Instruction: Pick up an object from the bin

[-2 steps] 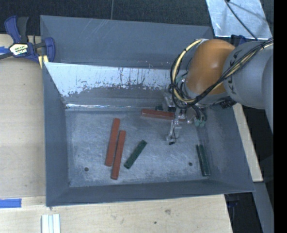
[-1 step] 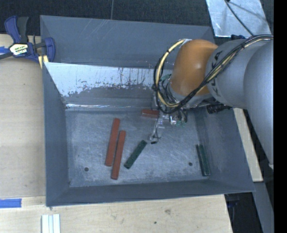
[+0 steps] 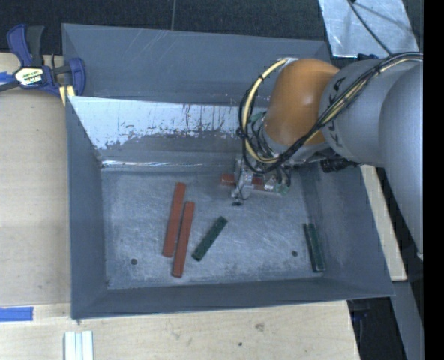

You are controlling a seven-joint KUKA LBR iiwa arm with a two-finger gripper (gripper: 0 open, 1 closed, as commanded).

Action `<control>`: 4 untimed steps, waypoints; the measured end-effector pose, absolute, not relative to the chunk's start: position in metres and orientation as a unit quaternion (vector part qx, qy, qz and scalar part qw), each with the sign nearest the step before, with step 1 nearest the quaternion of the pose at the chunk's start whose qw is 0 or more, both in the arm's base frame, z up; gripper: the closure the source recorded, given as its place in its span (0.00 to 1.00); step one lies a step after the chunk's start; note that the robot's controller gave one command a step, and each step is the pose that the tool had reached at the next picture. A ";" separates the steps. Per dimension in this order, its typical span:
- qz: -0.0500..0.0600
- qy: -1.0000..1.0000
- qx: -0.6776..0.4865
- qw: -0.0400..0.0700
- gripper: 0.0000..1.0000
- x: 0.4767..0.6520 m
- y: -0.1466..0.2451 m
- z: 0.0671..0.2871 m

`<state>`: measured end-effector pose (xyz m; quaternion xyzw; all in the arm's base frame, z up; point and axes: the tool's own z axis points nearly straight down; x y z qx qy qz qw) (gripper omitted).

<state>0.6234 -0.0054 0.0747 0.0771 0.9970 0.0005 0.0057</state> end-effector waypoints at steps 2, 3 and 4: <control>0.000 0.994 0.111 -0.003 0.00 0.613 -0.052 0.071; 0.000 0.994 0.109 0.002 1.00 0.616 -0.051 0.073; 0.000 0.994 0.107 0.003 1.00 0.612 -0.049 0.221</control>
Offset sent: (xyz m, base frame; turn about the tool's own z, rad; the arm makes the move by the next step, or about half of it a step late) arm 0.0000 0.0000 0.0000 0.0000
